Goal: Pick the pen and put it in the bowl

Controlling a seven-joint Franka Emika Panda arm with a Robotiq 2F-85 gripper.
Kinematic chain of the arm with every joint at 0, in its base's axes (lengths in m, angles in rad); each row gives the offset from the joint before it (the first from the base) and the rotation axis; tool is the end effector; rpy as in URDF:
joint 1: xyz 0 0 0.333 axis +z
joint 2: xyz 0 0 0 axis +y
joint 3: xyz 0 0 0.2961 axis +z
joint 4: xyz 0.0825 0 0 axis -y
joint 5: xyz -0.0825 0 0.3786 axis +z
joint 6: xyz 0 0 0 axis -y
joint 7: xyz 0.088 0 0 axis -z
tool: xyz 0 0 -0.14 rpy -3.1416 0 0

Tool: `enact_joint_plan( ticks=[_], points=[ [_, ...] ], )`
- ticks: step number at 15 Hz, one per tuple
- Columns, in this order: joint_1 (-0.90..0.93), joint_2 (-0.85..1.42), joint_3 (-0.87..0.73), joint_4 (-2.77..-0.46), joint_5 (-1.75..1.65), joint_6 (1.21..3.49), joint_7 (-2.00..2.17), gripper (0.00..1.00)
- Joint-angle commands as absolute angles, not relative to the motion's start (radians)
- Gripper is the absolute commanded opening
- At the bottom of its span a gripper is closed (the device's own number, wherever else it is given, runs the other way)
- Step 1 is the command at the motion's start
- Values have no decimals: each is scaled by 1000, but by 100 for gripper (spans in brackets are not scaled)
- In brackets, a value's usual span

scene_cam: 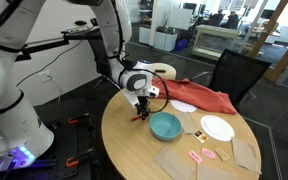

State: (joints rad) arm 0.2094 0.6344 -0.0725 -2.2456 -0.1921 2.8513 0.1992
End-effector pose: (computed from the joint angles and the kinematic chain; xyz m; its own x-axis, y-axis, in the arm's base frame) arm 0.4980 0.0714 0.0361 0.9907 0.1347 -0.0209 0.1361 -0.9859 0.0978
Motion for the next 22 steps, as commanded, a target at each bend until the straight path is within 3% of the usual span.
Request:
enact_joint_plan(
  ticks=[1,4,5,15,22],
  points=[
    [228,648,-83,-2217,-168,2845,200,28],
    [227,650,-81,-2209,-161,2842,199,4],
    [226,651,-81,-2206,-158,2841,199,1],
    [310,469,-102,-2306,-169,2833,260,4],
    [255,217,-130,-2449,-187,2829,265,4]
  ],
)
